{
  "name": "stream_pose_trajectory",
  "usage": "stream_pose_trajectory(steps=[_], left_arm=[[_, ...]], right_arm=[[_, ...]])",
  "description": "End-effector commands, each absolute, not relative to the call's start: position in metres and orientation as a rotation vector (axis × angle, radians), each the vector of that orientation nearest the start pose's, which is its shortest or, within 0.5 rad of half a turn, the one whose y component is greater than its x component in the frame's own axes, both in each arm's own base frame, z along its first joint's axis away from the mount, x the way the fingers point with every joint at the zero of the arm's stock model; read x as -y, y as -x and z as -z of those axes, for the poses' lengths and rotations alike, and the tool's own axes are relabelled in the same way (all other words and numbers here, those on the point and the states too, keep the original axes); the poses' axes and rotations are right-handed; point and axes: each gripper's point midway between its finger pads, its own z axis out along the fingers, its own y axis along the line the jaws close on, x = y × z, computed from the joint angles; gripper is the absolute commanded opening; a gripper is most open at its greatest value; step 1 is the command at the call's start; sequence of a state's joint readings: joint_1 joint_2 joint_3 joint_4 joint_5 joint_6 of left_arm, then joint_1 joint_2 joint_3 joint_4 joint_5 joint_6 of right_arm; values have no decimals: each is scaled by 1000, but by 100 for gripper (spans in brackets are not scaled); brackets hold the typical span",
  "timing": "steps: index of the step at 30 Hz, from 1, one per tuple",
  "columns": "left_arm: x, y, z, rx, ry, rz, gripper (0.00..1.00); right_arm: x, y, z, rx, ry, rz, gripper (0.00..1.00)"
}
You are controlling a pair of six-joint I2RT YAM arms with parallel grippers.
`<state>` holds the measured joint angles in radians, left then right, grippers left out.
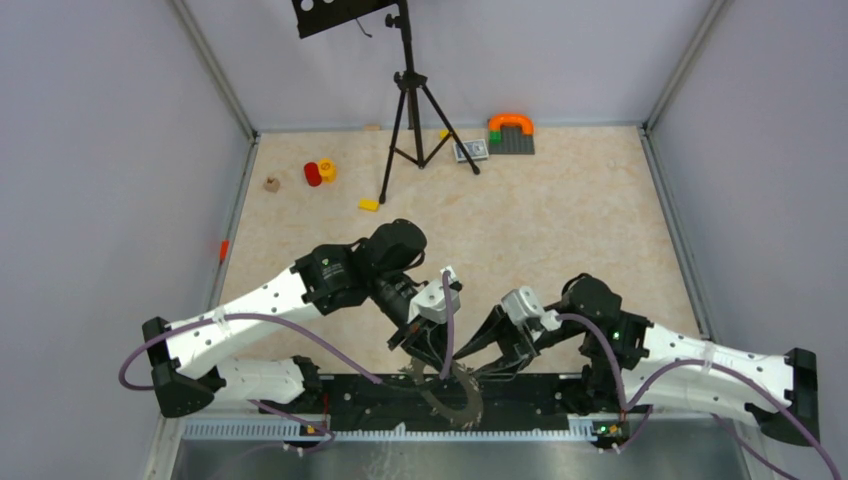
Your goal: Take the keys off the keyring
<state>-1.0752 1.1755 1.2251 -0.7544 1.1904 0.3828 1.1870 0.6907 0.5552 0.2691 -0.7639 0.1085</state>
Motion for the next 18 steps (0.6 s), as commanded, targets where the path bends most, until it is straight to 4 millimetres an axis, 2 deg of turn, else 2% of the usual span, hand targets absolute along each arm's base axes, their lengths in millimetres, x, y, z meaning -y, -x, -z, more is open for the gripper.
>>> stream_pose_trajectory(steps=[1,5,9,12,15,18], left_arm=[[294,25,-320,1294,2399,-2173,0],[294,25,-319,1290,2409,-2180,0],[292,26,-319,1283,2434,-2202,0],[290,26,-320,1306,2447,-2222,1],[290,22,-320,1368,2478,-2243,17],[294,15,-322,1460,2497,-2289,40]], right_arm=[[-295,25,-309,-844,1400,-1587,32],[-293,26,-309,-859,1400,-1586,2],[-290,6,-306,-1017,1349,-1464,0],[-281,-17,-315,-1161,1258,-1342,0],[-270,-35,-326,-1302,1193,-1236,0],[-262,-42,-339,-1389,1177,-1177,0]])
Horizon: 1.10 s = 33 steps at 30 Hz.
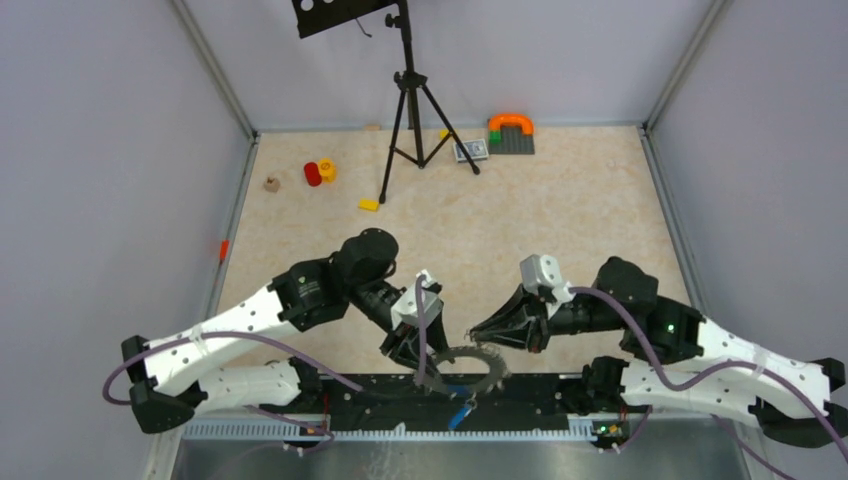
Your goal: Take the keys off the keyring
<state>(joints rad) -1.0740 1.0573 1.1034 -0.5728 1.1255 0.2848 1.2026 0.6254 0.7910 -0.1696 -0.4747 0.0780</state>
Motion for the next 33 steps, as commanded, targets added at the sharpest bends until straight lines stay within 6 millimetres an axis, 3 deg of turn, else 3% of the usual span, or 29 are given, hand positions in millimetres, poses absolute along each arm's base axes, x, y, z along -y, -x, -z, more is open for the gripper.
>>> stream_pose_trajectory(steps=[1,5,9,14,19,26,29,33], left_arm=[[296,11,-323,1501,2514,-2304,45],[300,0,-328,1613,2551,-2356,59],[302,-19,-335,1845,2560,-2364,73],[296,-42,-343,2135,2555,-2385,81],[287,-77,-347,2583,2427,-2329,87],[282,-90,-343,2774,2319,-2280,89],[279,-106,-336,3021,2046,-2213,95],[271,-138,-312,3447,1489,-1949,99]], right_arm=[[-260,-44,-344,-1405,1174,-1165,0],[-258,-51,-344,-1470,1183,-1100,0],[-255,-64,-339,-1551,1169,-1008,0],[-255,-76,-334,-1630,1147,-935,0],[-252,-79,-332,-1631,1111,-926,0],[-250,-91,-323,-1676,1044,-871,0],[-245,-115,-309,-1757,918,-756,0],[-246,-138,-268,-1910,815,-593,0]])
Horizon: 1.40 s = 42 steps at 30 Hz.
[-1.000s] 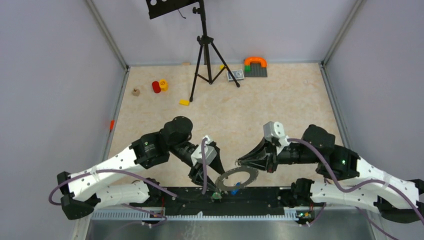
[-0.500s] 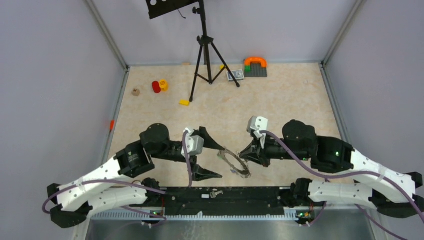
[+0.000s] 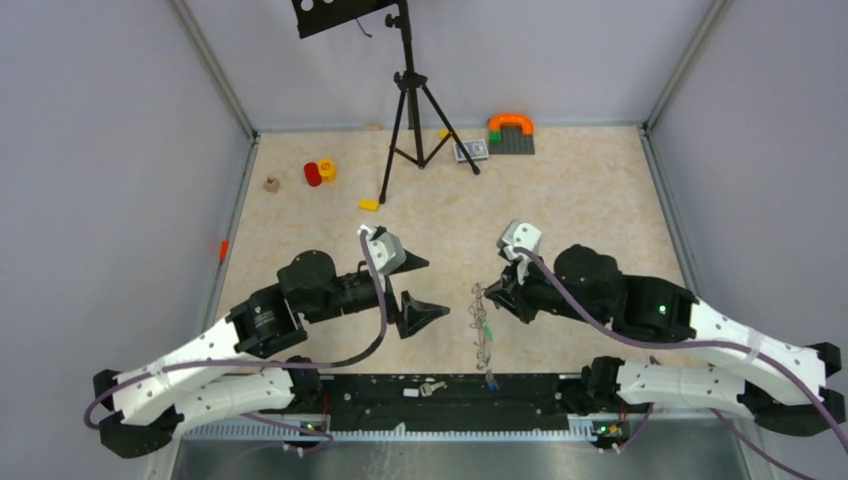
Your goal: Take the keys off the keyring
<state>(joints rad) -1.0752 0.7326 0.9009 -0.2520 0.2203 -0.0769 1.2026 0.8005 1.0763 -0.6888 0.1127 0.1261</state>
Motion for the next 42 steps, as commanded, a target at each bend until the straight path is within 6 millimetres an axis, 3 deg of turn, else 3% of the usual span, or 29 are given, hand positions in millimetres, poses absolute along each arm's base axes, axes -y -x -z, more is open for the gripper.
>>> stream_pose_trajectory(steps=[1,9,16,21,26,28,31,33,38,42], left_arm=[[269,-144,-304,-1732,-672,921,99],[247,-159,-247,-2005,-344,825,99],[242,-143,-190,-2178,-155,893,99],[251,-123,-145,-2379,-69,940,99],[260,-102,-117,-2511,-100,930,95],[257,-94,-107,-2559,-113,878,95],[256,-77,-95,-2613,-165,830,93],[257,-63,-89,-2641,-218,809,92],[258,-42,-71,-2696,-326,752,84],[264,-26,-60,-2715,-461,717,77]], right_arm=[[-247,-141,-257,-1947,803,-567,0],[-256,-157,-179,-2198,656,-443,0],[-259,-167,-141,-2309,571,-452,0],[-225,-172,-107,-2427,501,-222,0],[-181,-168,-85,-2492,421,34,2],[-176,-164,-83,-2508,392,44,11],[-176,-163,-89,-2493,349,-11,40],[-184,-164,-100,-2459,341,-94,51],[-202,-166,-137,-2324,356,-334,55],[-205,-166,-160,-2226,316,-461,53]])
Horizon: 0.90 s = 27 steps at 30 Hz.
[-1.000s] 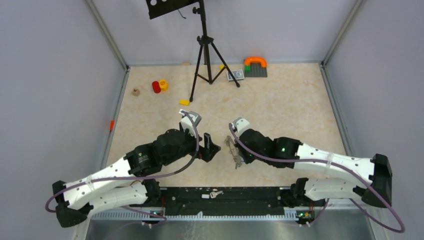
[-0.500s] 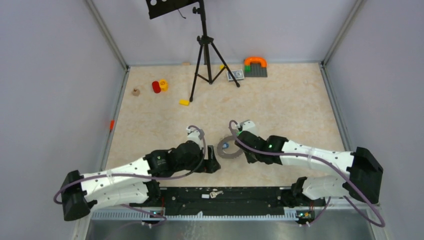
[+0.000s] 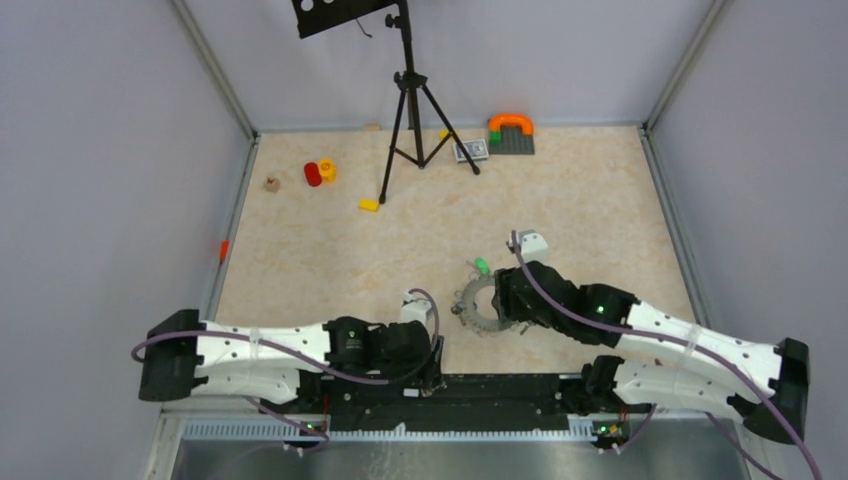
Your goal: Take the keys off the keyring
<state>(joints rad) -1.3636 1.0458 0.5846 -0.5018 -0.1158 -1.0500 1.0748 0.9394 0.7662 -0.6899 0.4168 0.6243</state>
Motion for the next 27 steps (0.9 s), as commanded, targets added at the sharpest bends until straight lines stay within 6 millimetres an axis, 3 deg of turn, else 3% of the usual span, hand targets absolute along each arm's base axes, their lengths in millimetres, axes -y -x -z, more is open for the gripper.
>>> stream_pose_trajectory(steps=[1,7,14,24,27], left_arm=[[266,-22,-56,-2718,-493,703,75],[265,-11,-29,-2760,-658,528,67],[267,-10,-18,-2765,-751,385,61],[250,-4,-19,-2799,-792,320,32],[247,-4,-18,-2801,-802,299,18]], right_arm=[[-205,-165,-165,-2206,309,-488,52],[-206,-161,-177,-2145,288,-588,45],[-206,-159,-173,-2163,296,-582,42],[-206,-161,-176,-2156,300,-572,39],[-205,-161,-177,-2154,300,-570,39]])
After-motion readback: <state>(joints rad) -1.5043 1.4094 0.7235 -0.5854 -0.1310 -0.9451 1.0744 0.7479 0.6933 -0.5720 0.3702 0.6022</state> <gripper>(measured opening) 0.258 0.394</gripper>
